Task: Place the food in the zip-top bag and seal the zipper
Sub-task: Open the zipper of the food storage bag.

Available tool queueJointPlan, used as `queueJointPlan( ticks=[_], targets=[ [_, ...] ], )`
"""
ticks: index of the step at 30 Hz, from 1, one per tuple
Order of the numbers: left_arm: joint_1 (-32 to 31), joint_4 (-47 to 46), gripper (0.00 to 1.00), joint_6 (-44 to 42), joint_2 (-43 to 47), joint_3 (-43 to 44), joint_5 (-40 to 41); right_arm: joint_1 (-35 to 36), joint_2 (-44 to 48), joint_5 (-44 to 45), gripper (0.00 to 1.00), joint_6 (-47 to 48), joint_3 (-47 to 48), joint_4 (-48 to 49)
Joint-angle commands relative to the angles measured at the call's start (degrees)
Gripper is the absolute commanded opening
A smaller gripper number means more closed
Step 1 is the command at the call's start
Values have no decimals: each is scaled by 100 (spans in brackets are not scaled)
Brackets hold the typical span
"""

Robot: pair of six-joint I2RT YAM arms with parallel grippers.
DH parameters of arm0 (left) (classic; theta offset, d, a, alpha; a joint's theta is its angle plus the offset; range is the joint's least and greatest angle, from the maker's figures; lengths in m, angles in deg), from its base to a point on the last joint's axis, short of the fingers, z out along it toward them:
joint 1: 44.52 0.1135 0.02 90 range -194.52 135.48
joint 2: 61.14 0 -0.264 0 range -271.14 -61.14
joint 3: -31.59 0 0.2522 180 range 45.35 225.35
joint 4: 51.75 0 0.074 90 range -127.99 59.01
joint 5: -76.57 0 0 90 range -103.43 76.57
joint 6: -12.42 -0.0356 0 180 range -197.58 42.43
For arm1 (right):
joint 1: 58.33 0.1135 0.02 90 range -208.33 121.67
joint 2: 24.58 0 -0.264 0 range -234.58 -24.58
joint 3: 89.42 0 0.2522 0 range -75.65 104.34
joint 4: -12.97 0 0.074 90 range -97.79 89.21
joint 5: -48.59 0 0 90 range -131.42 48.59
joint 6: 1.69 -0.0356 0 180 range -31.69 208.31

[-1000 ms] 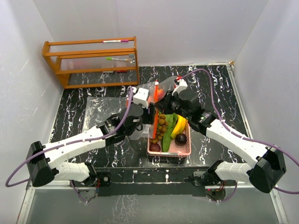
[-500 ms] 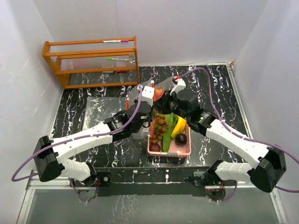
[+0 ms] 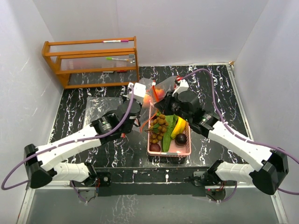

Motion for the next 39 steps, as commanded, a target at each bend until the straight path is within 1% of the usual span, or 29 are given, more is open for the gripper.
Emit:
queueJointPlan(
  ticks=[1, 4, 9, 12, 15, 16, 19, 20, 22, 24, 25, 27, 29, 31, 34, 36, 39],
  targets=[
    [11, 241, 0, -851, 573, 453, 967, 27, 31, 218, 8, 60, -142, 26],
    [9, 367, 0, -1160, 637, 609, 1074, 30, -153, 241, 8, 69, -172, -107],
    [12, 504, 0, -1419, 868, 844, 1179, 28, -348, 289, 8, 74, -324, -118],
    [13, 404, 0, -1613, 983, 824, 1246, 26, -426, 258, 8, 82, -323, -112],
    [11, 259, 0, -1772, 1037, 665, 1275, 35, -466, 9, 8, 195, -277, -43],
    [13, 257, 0, -1768, 1021, 614, 1265, 34, -448, -132, 11, 286, -246, -5],
    [13, 320, 0, -1654, 890, 444, 1213, 35, -288, -552, 30, 535, -136, 168],
    [10, 318, 0, -1624, 829, 379, 1207, 37, -216, -653, 35, 588, -106, 226],
    [14, 326, 0, -1575, 695, 284, 1229, 35, -54, -749, 49, 686, -59, 299],
    [21, 366, 0, -1517, 512, 255, 1273, 34, 152, -723, 68, 829, -26, 255],
    [32, 382, 0, -1489, 452, 254, 1276, 34, 257, -636, 75, 918, -27, 190],
    [65, 407, 0, -1458, 348, 274, 1248, 36, 517, -421, 85, 1100, -71, 25],
    [137, 453, 0, -1415, 278, 316, 1160, 34, 753, -183, 91, 1284, -99, -263],
    [238, 484, 0, -1398, 213, 339, 1048, 37, 942, -43, 92, 1466, -90, -597],
    [427, 643, 0, -1338, 20, 413, 988, 42, 1031, -10, 91, 1773, -45, -1135],
    [653, 1022, 0, -1068, -210, 603, 877, 39, 1020, 56, 89, 1937, 15, -1452],
    [911, 1515, 0, -700, -545, 877, 570, 43, 1034, -30, 86, 2153, 63, -1658]
  ],
)
